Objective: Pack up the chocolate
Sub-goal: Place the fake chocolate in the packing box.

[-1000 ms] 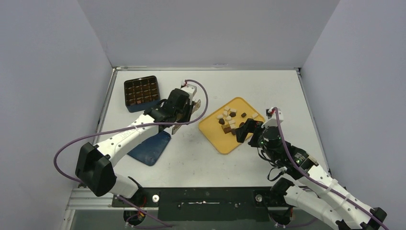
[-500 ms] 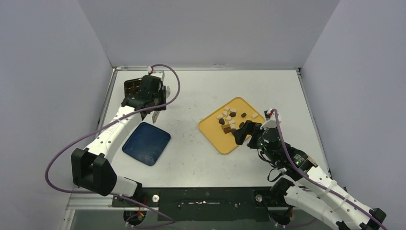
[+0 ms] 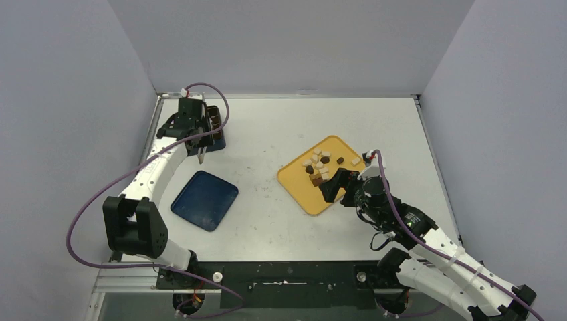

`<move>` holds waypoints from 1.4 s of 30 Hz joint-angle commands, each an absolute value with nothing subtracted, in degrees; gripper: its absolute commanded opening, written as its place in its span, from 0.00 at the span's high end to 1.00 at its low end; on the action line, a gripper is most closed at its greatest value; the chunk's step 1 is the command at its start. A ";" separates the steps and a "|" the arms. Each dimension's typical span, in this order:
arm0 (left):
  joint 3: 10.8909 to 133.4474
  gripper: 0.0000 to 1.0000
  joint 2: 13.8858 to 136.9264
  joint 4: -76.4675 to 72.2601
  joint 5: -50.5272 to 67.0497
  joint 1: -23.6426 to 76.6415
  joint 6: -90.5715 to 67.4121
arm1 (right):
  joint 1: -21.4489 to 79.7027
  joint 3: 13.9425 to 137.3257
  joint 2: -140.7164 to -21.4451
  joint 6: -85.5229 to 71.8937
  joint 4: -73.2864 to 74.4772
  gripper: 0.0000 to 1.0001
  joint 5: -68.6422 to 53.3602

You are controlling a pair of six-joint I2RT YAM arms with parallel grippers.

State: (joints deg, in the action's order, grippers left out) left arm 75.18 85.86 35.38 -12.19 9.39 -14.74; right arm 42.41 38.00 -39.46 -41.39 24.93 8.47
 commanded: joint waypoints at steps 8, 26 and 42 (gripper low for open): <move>80.63 0.69 89.66 31.52 -8.81 6.86 -15.27 | 43.20 38.58 -39.19 -40.62 20.83 0.00 6.19; 80.78 0.68 93.79 28.47 -7.48 6.85 -13.93 | 43.33 39.60 -38.05 -40.44 23.49 0.00 8.91; 81.98 0.62 97.72 29.39 -7.94 6.76 -13.30 | 43.33 39.98 -34.72 -41.54 25.92 0.00 10.42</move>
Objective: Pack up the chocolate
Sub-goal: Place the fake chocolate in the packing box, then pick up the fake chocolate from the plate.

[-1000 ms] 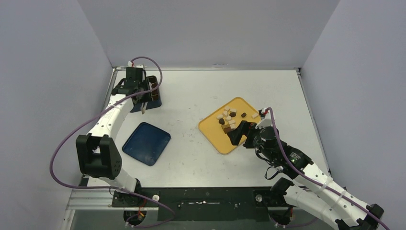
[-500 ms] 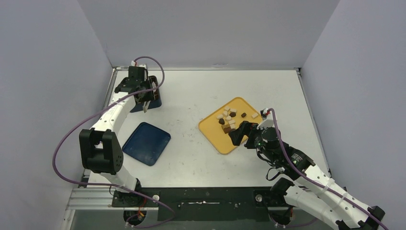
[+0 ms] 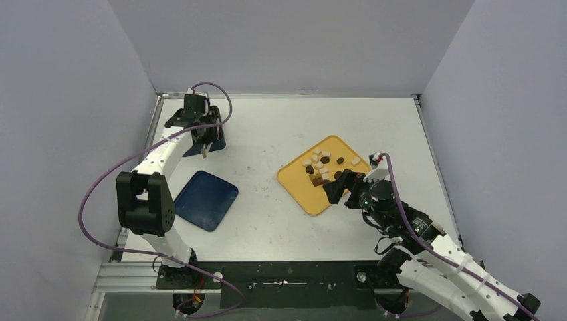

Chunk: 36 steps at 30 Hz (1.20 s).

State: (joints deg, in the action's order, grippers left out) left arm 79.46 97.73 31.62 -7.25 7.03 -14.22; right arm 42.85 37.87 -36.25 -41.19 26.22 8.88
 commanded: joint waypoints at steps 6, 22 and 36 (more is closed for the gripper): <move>81.70 0.62 94.58 29.20 -7.65 6.84 -13.60 | 43.33 40.18 -34.26 -41.60 26.81 0.00 10.54; 77.24 0.63 82.58 32.67 -7.48 13.06 -15.31 | 43.33 40.62 -33.95 -41.22 28.26 0.00 11.61; 65.28 0.63 71.77 30.77 -10.10 34.15 -21.52 | 43.33 39.00 -31.10 -42.29 30.48 0.00 14.36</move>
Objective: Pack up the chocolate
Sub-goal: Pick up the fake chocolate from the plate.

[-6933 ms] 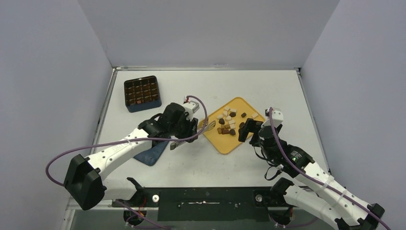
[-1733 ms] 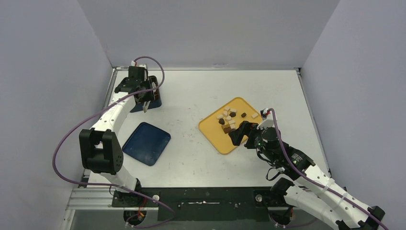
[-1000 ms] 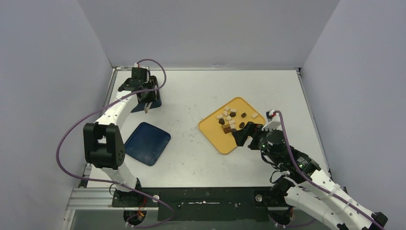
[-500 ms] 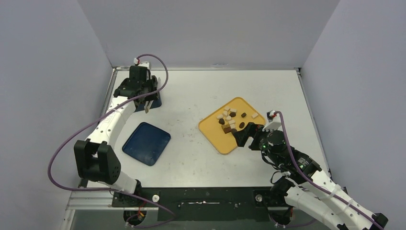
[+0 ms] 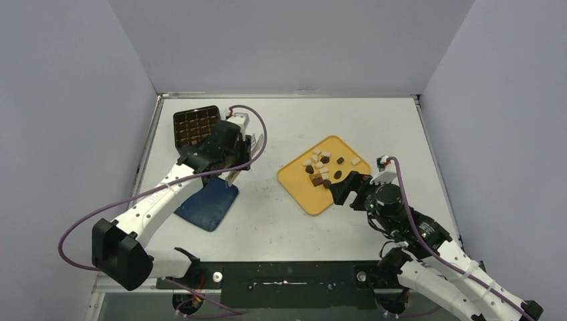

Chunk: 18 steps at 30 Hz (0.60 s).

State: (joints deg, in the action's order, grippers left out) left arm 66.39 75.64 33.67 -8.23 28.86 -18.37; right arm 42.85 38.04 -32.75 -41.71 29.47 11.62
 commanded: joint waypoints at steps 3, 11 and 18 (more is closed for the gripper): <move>63.35 0.63 71.20 29.02 -11.24 39.07 -22.52 | 43.33 39.74 -30.24 -42.21 31.63 0.00 15.01; 60.26 0.63 73.70 21.97 -12.60 50.14 -20.53 | 43.33 41.91 -29.02 -42.25 34.72 0.00 16.88; 60.65 0.63 78.20 19.37 -11.87 56.54 -16.11 | 43.33 41.73 -27.87 -42.90 34.50 0.00 16.97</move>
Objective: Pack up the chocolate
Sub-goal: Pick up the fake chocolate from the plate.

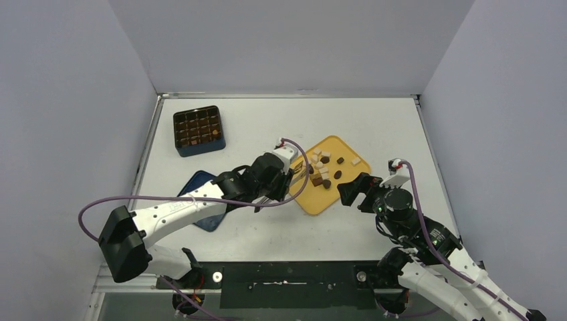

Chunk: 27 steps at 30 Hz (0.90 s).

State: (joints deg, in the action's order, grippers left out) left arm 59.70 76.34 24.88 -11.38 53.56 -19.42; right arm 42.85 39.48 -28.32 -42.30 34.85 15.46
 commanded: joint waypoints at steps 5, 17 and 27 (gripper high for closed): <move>61.03 0.63 81.55 18.52 -13.57 59.72 -14.29 | 43.33 41.76 -28.20 -42.90 34.23 0.00 17.05; 61.34 0.63 86.09 15.94 -12.02 60.22 -12.63 | 43.33 42.12 -27.16 -42.78 35.32 0.00 17.62; 62.15 0.63 89.85 15.82 -12.46 60.21 -12.16 | 43.33 42.11 -26.41 -42.80 35.59 0.00 17.84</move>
